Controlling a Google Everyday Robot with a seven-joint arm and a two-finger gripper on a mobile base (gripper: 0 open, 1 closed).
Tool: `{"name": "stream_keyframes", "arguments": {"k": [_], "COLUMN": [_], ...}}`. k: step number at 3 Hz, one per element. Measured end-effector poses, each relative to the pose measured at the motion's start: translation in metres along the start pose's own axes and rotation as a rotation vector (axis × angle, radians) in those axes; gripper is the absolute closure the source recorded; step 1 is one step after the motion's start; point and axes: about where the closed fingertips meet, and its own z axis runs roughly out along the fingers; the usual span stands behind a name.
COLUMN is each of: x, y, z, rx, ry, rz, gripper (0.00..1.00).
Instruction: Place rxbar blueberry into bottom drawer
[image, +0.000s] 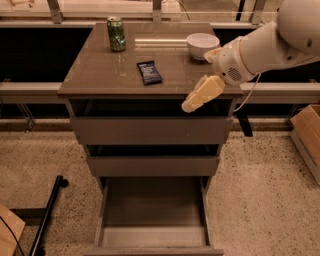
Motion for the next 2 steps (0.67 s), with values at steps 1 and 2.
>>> {"name": "stream_keyframes", "arguments": {"k": [1, 2], "x": [-0.013, -0.02], "y": [-0.039, -0.078], "z": [0.028, 0.057], "rx": [0.023, 0.014], "ry": [-0.122, -0.182], "rz": [0.013, 0.063], "gripper": [0.0, 0.0]}}
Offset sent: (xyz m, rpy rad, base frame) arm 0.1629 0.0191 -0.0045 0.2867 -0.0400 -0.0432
